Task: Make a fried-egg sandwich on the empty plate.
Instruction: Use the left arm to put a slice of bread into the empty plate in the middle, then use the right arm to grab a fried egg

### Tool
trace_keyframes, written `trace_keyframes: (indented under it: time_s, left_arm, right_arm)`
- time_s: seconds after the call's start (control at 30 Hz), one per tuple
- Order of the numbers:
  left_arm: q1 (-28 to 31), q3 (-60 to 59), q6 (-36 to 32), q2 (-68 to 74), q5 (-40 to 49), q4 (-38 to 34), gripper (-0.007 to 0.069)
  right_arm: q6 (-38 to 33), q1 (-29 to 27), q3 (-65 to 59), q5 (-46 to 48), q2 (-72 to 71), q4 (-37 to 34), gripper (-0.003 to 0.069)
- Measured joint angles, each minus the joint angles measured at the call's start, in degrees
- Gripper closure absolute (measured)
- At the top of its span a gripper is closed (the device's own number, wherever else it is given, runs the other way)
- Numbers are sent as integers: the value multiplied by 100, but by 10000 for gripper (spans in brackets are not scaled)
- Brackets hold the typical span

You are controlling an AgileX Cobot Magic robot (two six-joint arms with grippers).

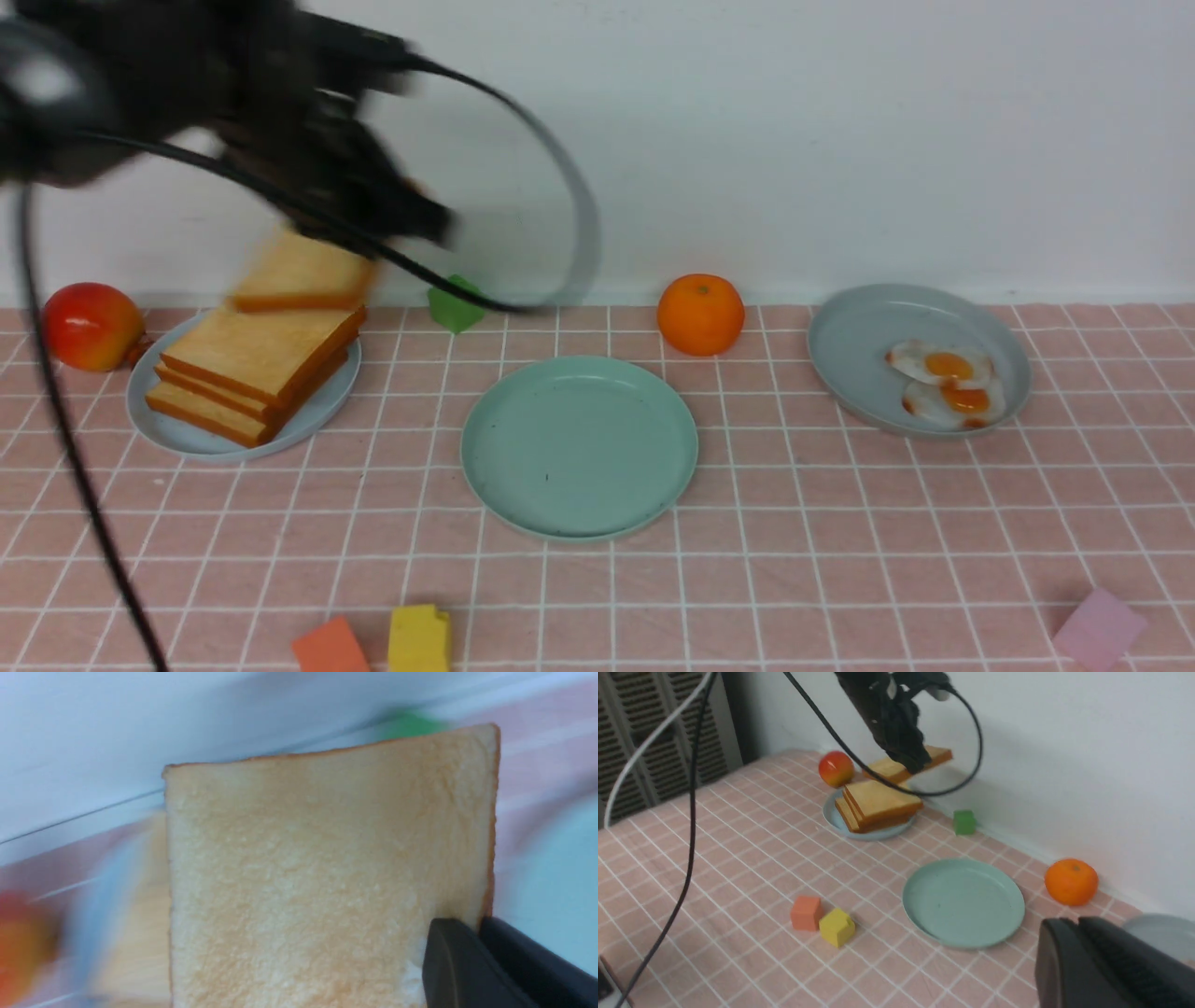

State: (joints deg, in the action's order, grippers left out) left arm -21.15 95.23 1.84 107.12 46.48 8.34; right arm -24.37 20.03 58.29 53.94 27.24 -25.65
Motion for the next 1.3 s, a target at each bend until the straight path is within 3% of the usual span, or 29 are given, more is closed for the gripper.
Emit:
trace_keyframes:
  time_s: [0.13, 0.3, 0.53, 0.8, 0.9, 1.2, 1.3]
  left_arm:
    - [-994, -38, 0, 365, 31, -98, 607]
    - [-1557, -46, 5, 898, -72, 162, 607]
    - [-1628, -48, 112, 1318, -284, 381, 607]
    - [-1628, -48, 136, 1347, -348, 97, 596]
    - [-1628, -48, 136, 1347, -348, 78, 545]
    - [-1628, -48, 136, 1340, -332, 79, 215]
    - [-1633, -48, 155, 1197, -102, 1, 177]
  right_arm:
    - [474, 0, 6, 295, 0, 438, 584]
    - [932, 0, 6, 413, 0, 855, 580]
    - [1052, 0, 6, 596, 0, 896, 576]
    - [1052, 0, 6, 595, 0, 918, 575]
    - [1052, 0, 6, 595, 0, 918, 575]
    - [1095, 0, 6, 631, 0, 918, 575]
    - [1227, 0, 6, 637, 7, 993, 575]
